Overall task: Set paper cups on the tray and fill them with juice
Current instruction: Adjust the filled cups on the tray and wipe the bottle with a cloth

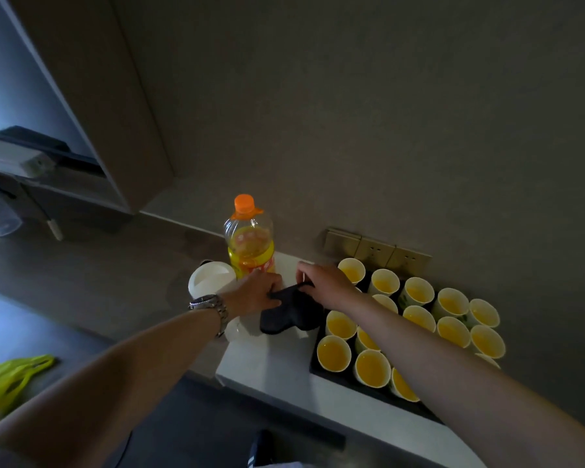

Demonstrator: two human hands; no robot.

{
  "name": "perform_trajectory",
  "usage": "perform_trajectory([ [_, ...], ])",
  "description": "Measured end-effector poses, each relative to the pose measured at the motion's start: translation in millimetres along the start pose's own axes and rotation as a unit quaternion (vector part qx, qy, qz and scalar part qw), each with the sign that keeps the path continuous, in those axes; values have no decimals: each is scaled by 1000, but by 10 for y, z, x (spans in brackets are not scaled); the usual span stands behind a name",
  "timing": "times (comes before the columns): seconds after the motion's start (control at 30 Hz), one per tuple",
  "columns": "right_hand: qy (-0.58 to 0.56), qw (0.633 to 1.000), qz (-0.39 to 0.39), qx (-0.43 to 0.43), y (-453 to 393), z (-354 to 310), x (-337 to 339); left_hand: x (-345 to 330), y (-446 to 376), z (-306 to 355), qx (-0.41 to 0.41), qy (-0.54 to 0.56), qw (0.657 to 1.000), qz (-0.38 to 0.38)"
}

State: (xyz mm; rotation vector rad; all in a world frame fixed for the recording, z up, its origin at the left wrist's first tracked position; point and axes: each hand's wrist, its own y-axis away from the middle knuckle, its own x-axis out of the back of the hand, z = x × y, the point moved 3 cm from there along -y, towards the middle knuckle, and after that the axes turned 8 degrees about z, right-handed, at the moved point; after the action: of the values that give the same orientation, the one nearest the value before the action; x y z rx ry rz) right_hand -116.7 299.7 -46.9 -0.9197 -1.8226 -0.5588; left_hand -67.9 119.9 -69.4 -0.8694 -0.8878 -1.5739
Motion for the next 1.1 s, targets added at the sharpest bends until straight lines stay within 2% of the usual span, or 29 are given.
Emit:
perform_trajectory([
  [0.07, 9, 1000, -10, 8, -12, -30, -42, -49, 38, -90, -7, -51, 999, -8],
  [0.23, 21, 1000, -16, 16, -18, -84, -216, -157, 84, -177, -10, -108, 992, 59],
  [0.37, 75, 997, -28, 0, 34, -141, -522, -422, 158, -250, -1, -68, 995, 77],
  [0.43, 102, 994, -42, -17, 99, -154, -769, -583, 215, -218, 4, -63, 997, 51],
  [0.53, 132, 984, -97, -66, 235, -166, -1232, -909, 267, -181, 23, -116, 993, -8],
  [0.67, 88, 960, -230, -132, 456, -162, -1657, -1303, 434, -262, 86, -74, 988, -102],
  [0.7, 77, 954, -252, -142, 476, -172, -1686, -1359, 473, -301, 108, -44, 988, -105],
  [0.77, 43, 960, -212, -176, 437, -190, -1678, -1404, 519, -370, 152, 8, 986, -65],
  [0.83, 25, 967, -113, -228, 357, -214, -1664, -1430, 541, -447, 163, 6, 987, 9],
  [0.9, 34, 960, -60, -270, 324, -291, -1690, -1466, 571, -455, 162, -8, 986, 42],
  [1.0, 56, 935, -80, -342, 363, -424, -1830, -1579, 589, -455, 138, -61, 988, 30],
  [1.1, 68, 927, -110, -352, 406, -444, -1996, -1748, 513, -549, 97, -81, 991, 34],
])
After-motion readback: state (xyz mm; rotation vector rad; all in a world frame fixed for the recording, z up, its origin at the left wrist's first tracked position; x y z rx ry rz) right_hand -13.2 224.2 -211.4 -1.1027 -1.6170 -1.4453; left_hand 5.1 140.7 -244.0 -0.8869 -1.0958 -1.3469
